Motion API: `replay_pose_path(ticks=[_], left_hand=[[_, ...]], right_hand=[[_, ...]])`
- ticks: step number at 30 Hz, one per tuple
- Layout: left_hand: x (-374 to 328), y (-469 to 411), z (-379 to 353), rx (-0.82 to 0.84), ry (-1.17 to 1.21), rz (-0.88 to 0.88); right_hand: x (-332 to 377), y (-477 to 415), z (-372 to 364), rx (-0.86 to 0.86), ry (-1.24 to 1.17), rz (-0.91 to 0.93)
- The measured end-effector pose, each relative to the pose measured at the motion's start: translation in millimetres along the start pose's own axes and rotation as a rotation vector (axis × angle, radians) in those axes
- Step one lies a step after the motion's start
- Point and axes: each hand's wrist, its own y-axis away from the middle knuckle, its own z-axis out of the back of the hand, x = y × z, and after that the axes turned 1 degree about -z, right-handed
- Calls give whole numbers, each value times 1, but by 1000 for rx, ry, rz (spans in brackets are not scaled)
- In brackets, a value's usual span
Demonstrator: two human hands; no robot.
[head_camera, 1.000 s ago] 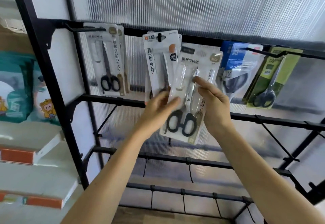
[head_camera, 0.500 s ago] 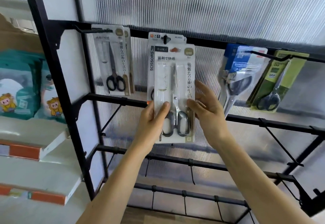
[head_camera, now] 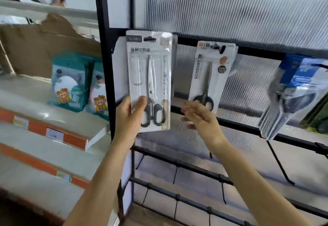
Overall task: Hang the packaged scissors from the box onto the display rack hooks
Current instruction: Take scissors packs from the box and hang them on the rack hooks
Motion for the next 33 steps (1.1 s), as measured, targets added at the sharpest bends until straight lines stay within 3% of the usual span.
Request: replay_pose_path(ticks=[13,33], left_hand=[[-14,-18,30,13,-172,-181],[-13,-19,40,-62,-194,-108]], right_hand=[[-5,-22,-39,38,3,-42],[-4,-11,-44,50,29,-28]])
